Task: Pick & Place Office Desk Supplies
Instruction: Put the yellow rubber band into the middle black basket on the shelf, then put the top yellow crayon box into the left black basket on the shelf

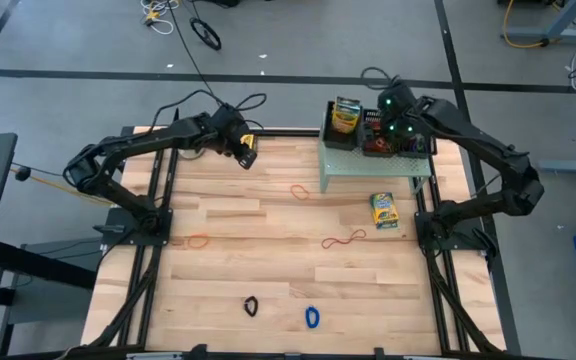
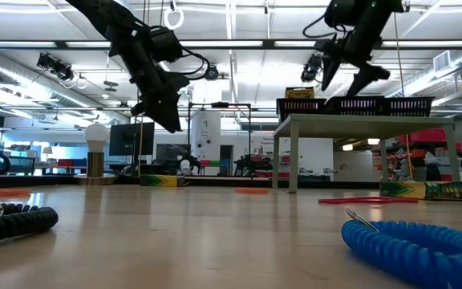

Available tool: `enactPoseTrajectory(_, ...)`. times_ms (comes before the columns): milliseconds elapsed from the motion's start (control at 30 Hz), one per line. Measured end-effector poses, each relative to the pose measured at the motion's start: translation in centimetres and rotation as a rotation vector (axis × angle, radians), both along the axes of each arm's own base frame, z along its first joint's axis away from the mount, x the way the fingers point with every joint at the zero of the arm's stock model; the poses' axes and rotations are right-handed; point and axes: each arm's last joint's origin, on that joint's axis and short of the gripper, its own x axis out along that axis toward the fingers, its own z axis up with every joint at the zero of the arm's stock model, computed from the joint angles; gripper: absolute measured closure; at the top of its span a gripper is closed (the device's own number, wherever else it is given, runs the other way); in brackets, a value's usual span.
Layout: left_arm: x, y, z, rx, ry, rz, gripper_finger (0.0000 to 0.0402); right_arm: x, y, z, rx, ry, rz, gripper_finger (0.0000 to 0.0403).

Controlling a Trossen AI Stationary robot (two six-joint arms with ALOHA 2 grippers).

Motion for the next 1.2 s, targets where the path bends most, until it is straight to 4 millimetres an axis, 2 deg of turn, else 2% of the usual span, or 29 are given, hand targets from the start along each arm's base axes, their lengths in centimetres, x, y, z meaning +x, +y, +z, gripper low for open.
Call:
enactPoseTrajectory(133, 0.0, 0.0, 0.0, 0.007, 0.004, 0.000, 0.0291, -0.4, 0.0, 2.2, -0.050, -0.006, -0.003, 0.0080)
enactPoseTrajectory(267, 0.0, 0.1, 0.0, 0.017, 0.012, -0.010, 0.0291, -0.8, 0.3, 3.6, -0.058, -0.004, 0.005, 0.0084)
enactPoseTrajectory(500, 0.0, 0.0, 0.0, 0.021, 0.015, -0.027, 0.0292, -1.1, 0.6, 2.3, 0.064, 0.119, 0.007, 0.0140)
enactPoseTrajectory(633, 0.0, 0.0, 0.0, 0.026, 0.019, -0.028, 0.0292, -0.8, 0.8, 2.2, 0.058, 0.134, 0.044, 0.0146)
enactPoseTrajectory(767, -0.3, 0.4, 0.0, 0.036, 0.027, -0.026, 0.0292, -0.6, 1.9, 2.8, 0.021, 0.115, 0.105, 0.0154)
enactPoseTrajectory(867, -0.7, 1.2, -0.2, 0.061, 0.056, -0.046, 0.0293, -0.5, 3.5, 3.4, -0.031, 0.126, 0.146, 0.0190)
enactPoseTrajectory(967, -1.1, 2.5, -1.3, 0.064, 0.109, -0.056, 0.0299, -0.1, 5.6, 4.3, -0.123, 0.115, 0.184, 0.0249)
enactPoseTrajectory(1133, -1.1, 4.3, -4.1, 0.036, 0.213, -0.128, 0.0320, 1.3, 9.7, 5.5, -0.274, -0.044, 0.278, 0.0363)
enactPoseTrajectory(1200, -0.9, 4.6, -4.9, 0.045, 0.251, -0.144, 0.0322, 1.9, 11.2, 5.6, -0.318, -0.096, 0.300, 0.0392)
